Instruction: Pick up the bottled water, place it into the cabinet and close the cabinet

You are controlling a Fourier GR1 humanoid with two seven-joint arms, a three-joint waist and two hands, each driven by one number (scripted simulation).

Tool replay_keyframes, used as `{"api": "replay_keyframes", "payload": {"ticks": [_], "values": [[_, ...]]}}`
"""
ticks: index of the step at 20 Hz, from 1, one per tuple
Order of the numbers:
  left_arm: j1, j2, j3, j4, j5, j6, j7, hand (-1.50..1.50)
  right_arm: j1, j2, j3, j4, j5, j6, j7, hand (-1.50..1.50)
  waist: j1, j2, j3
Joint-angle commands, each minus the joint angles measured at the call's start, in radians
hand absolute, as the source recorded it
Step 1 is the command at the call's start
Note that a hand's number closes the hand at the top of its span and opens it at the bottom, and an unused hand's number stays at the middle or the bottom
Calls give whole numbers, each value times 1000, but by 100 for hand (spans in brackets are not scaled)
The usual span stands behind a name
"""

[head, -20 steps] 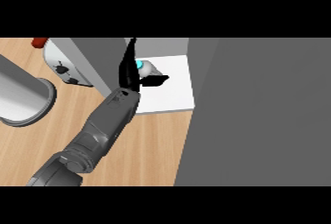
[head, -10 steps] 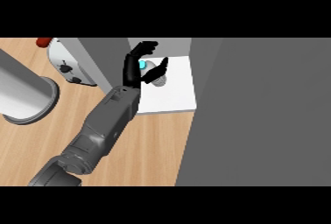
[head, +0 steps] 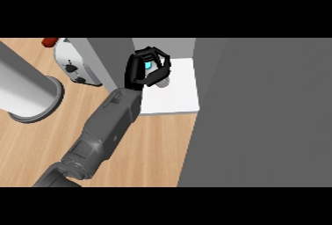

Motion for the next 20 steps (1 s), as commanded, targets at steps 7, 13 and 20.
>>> {"api": "replay_keyframes", "payload": {"ticks": [7,13,20], "values": [[207,1,-112,-291,103,-215,114,150,69,-69,-21,-93,57,-24,-2,-150,51,-17,2],[416,33,-158,-608,148,-188,212,150,10,-47,15,-44,102,-37,28,-150,70,-20,2],[718,116,-234,-973,161,-188,305,150,13,-140,-9,-137,58,-2,82,150,74,-20,1]]}}
